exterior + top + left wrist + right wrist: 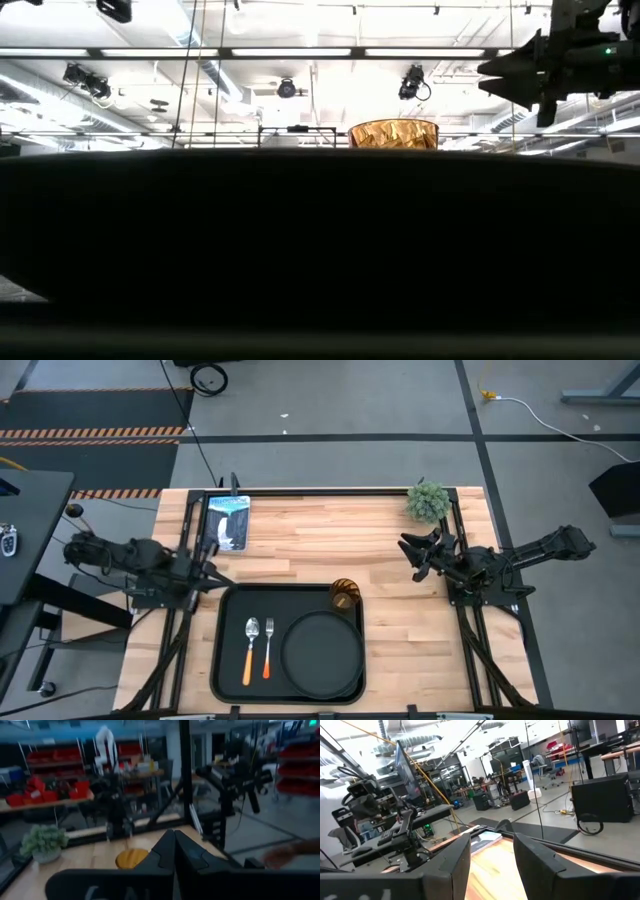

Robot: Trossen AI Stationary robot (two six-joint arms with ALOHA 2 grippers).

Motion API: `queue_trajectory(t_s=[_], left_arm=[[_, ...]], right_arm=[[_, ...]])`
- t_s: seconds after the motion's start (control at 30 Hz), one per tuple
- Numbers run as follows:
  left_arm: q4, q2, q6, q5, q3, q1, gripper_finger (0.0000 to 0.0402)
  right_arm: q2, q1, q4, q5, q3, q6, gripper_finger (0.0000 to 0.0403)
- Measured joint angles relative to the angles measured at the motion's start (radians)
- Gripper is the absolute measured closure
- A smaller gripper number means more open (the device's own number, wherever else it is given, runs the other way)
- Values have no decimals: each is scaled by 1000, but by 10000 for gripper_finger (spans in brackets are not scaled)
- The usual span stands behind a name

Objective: Pick and place plate/cup/fork/spoon on tray
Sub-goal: Return to Home Position

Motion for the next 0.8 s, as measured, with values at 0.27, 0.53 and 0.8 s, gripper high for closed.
queue_trajectory(t_s=[0.27, 0.53, 0.8], left_arm=[[163, -193, -169, 6, -136, -6, 396], [478, -264, -256, 143, -361, -27, 397], [479, -266, -295, 228, -381, -27, 374]], right_arm=[[0, 0, 0, 0, 0, 0, 246], [0, 0, 0, -2, 0, 0, 246], [0, 0, 0, -3, 0, 0, 246]])
